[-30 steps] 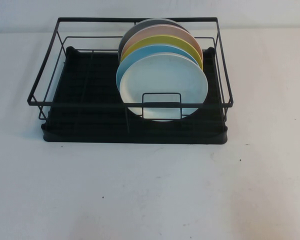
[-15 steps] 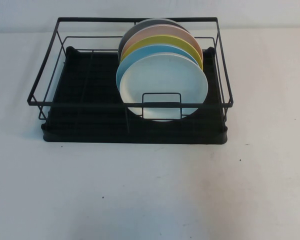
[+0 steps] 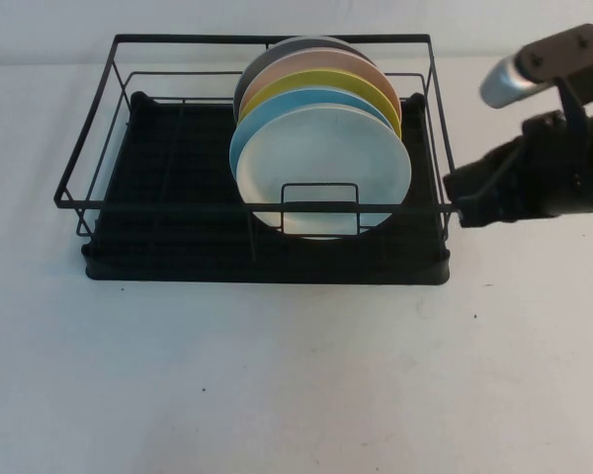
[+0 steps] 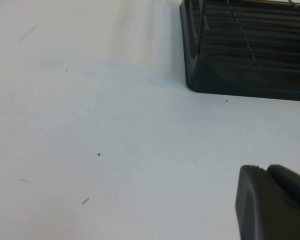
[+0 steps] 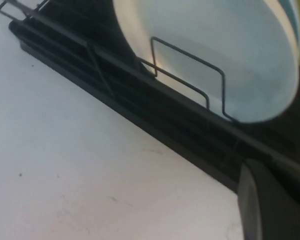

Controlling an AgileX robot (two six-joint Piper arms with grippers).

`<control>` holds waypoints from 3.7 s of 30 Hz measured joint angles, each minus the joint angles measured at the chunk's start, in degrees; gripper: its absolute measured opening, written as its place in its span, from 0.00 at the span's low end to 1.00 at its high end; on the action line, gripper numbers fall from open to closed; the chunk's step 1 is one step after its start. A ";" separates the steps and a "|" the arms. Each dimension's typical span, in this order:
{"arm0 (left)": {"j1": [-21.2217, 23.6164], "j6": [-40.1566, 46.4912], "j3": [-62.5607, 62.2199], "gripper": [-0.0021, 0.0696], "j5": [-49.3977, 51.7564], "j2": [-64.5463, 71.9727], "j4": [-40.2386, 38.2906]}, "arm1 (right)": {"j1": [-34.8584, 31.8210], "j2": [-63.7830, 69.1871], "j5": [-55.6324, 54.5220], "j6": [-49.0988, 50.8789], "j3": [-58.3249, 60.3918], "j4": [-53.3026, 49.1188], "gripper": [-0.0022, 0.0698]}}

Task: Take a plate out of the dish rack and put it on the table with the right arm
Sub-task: Grasp the plate from the shelf, then place the plate from the table

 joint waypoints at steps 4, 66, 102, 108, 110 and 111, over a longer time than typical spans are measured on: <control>0.00 0.00 0.00 0.02 0.00 0.00 0.00 | 2.01 3.96 0.68 -8.20 -5.44 0.00 0.01; 0.00 0.00 0.00 0.02 0.00 0.00 0.00 | 2.65 27.17 -18.62 -41.44 -16.77 8.59 0.19; 0.00 0.00 0.00 0.02 0.00 0.00 0.00 | 2.65 7.79 -16.10 -34.88 -16.91 11.96 0.04; 0.00 0.00 0.00 0.02 0.00 0.00 0.00 | 2.65 5.59 -4.15 -15.95 -16.91 2.33 0.03; 0.00 0.00 0.00 0.02 0.00 0.00 0.00 | 2.65 5.59 2.20 -6.86 -16.91 -2.30 0.03; 0.00 0.00 0.00 0.02 0.00 0.00 0.00 | 2.65 5.59 4.72 -3.29 -16.91 -3.87 0.03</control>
